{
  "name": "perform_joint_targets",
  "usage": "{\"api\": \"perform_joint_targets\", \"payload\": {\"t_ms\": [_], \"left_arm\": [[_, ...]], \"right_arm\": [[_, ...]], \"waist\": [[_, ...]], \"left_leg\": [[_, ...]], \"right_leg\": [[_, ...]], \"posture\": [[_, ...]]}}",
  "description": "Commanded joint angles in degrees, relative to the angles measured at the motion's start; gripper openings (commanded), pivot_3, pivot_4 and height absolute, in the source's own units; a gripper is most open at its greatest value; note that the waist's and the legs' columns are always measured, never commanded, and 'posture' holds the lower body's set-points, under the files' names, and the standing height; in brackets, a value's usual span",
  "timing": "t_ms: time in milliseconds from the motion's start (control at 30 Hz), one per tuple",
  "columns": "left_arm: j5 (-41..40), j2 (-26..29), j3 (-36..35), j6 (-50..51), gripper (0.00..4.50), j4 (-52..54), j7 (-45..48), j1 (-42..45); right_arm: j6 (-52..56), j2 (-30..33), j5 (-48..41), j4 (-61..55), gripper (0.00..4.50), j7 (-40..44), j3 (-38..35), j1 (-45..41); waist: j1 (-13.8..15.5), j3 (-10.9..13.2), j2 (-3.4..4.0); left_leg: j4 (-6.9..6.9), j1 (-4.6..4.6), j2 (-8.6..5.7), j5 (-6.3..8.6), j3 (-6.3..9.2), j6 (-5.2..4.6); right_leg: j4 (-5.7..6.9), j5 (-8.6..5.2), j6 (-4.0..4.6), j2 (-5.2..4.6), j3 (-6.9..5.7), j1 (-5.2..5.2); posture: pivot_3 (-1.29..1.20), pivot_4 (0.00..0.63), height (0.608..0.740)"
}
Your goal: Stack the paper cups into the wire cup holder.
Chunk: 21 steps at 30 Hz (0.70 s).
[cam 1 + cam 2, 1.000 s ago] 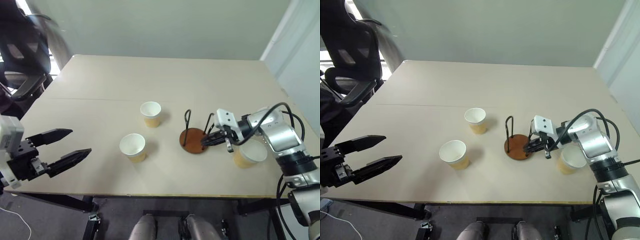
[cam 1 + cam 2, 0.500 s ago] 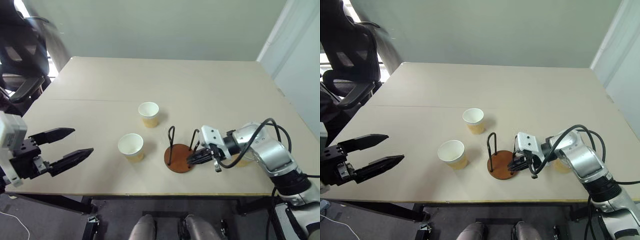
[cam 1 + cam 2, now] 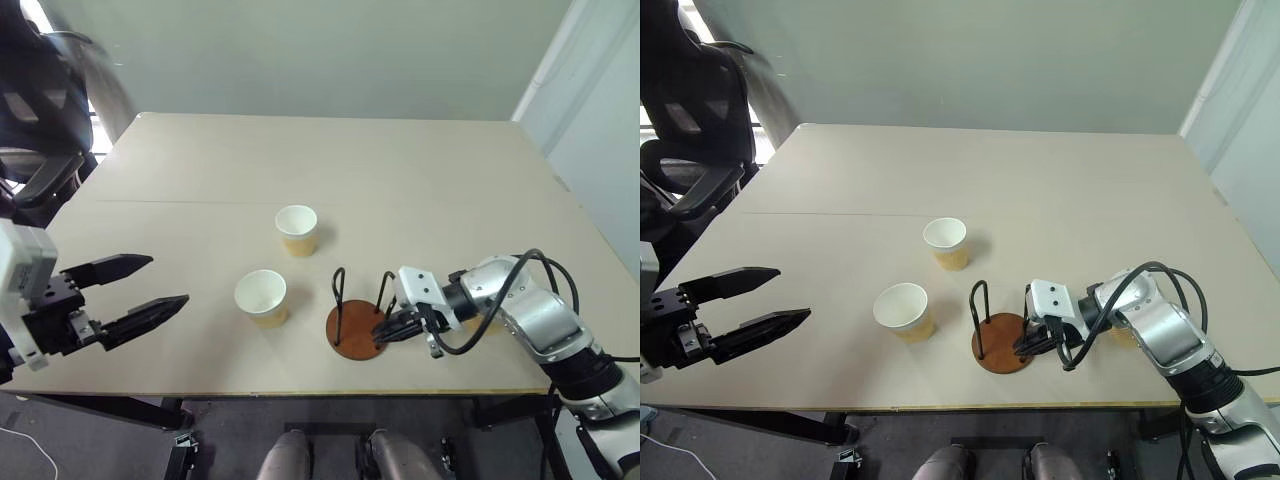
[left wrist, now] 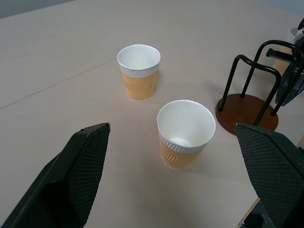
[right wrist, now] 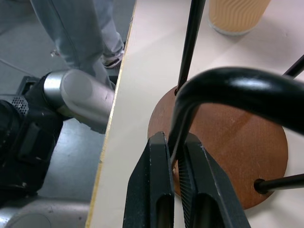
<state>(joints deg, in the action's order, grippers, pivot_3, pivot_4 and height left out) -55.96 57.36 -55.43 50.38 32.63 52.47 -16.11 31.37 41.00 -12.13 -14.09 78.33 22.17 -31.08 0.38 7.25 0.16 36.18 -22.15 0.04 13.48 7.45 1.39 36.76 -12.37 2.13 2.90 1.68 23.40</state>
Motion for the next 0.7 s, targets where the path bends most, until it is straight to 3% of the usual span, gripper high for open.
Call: {"api": "perform_joint_targets", "payload": {"t_ms": [33, 200, 300, 567, 700], "left_arm": [[0.20, 0.85, -1.05, -0.35, 4.50, 0.25, 0.43, 0.27], [0.33, 1.13, -1.17, -0.30, 4.50, 0.08, 0.51, 0.36], [0.35, 1.32, -1.07, -0.32, 4.50, -0.09, 0.54, 0.52], [0.62, 1.46, -0.65, -0.52, 4.50, -0.50, 0.79, 0.94], [0.82, 1.49, -0.43, -0.57, 4.50, -0.68, 0.92, 1.28]], "right_arm": [[-0.74, 0.57, -0.63, -2.48, 0.04, 0.35, 0.43, 0.03], [-3.53, 1.27, 1.32, -2.85, 0.04, -0.13, 1.80, 1.06], [-4.44, 1.44, 1.57, -2.56, 0.77, -0.13, 1.93, 1.49], [-6.34, 2.02, 2.74, -1.91, 3.54, -0.28, 1.65, 1.88], [-6.94, 4.72, 2.30, -2.32, 3.54, 1.66, 0.34, 1.29]], "waist": [[0.00, -0.01, -0.01], [0.00, -0.02, -0.04], [0.02, -0.04, -0.08], [0.00, -0.04, -0.09], [0.05, -0.04, -0.09]], "left_leg": [[0.00, 0.00, 0.00, 0.02, 0.00, -0.01], [0.00, 0.01, 0.00, 0.06, -0.02, -0.04], [0.00, 0.06, 0.00, 0.06, -0.02, -0.05], [0.00, 0.13, 0.00, 0.06, -0.03, -0.05], [0.00, 0.12, 0.00, 0.08, -0.03, -0.06]], "right_leg": [[0.00, -0.01, 0.00, 0.00, 0.00, 0.00], [-0.01, -0.03, 0.00, 0.00, 0.01, -0.01], [-0.01, -0.03, 0.00, 0.00, 0.02, -0.06], [0.00, -0.07, 0.04, 0.00, 0.03, -0.11], [0.00, -0.08, 0.02, 0.00, 0.03, -0.11]], "posture": [[0.00, 0.150, 0.740], [0.00, 0.150, 0.740], [0.00, 0.150, 0.740], [0.00, 0.150, 0.740], [0.00, 0.150, 0.740]]}}
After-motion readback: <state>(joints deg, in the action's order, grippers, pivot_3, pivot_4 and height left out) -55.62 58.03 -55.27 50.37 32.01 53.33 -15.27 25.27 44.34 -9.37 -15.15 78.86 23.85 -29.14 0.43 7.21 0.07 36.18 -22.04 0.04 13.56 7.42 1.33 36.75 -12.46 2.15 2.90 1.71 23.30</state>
